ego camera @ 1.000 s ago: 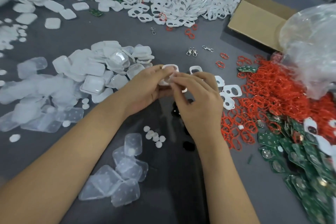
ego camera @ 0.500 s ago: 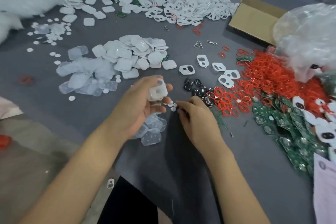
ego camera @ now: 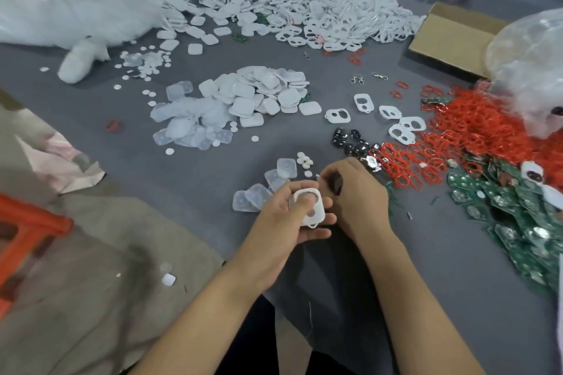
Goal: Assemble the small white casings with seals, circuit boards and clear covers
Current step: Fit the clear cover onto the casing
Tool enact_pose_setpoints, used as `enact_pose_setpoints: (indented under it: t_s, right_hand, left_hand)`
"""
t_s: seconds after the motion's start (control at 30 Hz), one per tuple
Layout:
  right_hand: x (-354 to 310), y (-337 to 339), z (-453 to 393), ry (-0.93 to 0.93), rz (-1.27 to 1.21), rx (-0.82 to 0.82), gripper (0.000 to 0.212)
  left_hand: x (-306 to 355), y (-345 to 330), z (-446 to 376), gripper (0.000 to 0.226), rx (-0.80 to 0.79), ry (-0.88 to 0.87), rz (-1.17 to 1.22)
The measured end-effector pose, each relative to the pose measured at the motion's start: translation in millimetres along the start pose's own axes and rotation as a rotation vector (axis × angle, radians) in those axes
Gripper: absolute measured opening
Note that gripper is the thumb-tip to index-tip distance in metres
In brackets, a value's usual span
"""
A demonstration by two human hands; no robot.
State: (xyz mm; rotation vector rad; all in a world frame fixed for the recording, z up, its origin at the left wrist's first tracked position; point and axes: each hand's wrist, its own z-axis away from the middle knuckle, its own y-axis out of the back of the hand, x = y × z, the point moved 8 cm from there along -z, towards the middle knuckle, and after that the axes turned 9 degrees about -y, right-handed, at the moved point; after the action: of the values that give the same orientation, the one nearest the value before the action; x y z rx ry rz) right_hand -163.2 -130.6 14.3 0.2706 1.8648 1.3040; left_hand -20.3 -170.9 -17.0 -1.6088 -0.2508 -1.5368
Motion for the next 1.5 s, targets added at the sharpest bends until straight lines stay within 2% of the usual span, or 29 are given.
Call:
enact_pose_setpoints:
  t_s: [0.17,0.23,0.37,0.57,0.73,0.93,1.07,1.23,1.33,1.4,1.5]
  right_hand:
    - [28.9,29.0,13.1,-0.076,-0.521,0.139,0.016]
    - [41.7,40.9,22.3,-0.083,-0.637,0.18,0.019]
    - [48.7,47.6,40.6,-0.057,-0.792,0.142,0.019]
    - [36.3,42.5,47.8,0.035,-0.737,0.044,0.02]
    - [36.7,42.3,45.4,0.083,-0.592,0.084,0.023]
    - [46.7,34.0,39.2,-0.017,-0.652,0.063,0.027]
    - [51.7,30.9,37.0,-0.067,-0.714,0.044,0.022]
    - [46.4,31.1,38.0,-0.011,-0.689,0.038,0.02]
    - [54.6,39.7,36.8,-0.038,-0.699,0.141,0.013]
    - [65.6,49.6,35.3,-0.055,-0.569,0.256,0.01]
    - [75.1,51.3,32.4,-0.138,-0.378,0.295,0.008]
  left_hand:
    - [-5.1,-4.2,0.2,0.022,0.019,0.001,0.033]
    - [-7.3,-11.1,-1.9,0.021,0.017,-0.003,0.002]
    - [-15.4,-28.1,-8.0,0.019,0.017,-0.02,-0.066]
    - [-27.2,-47.7,-23.4,0.022,0.012,-0.008,0.038]
    - [-33.2,-46.0,-29.3,0.028,0.036,0.009,0.109]
    - [-30.7,-50.3,-30.7,0.031,-0.012,0.057,0.192]
    - [-28.5,-51.7,-28.0,0.036,-0.009,0.081,0.242]
    - [-31.4,-50.4,-27.7,0.036,-0.009,0.07,0.153]
    - [-31.7,-48.3,-28.9,0.039,-0.01,0.061,0.145]
    - [-33.4,-45.7,-30.0,0.033,-0.001,0.07,0.182]
    - [-34.0,-44.2,-29.9,0.031,-0.003,0.068,0.213]
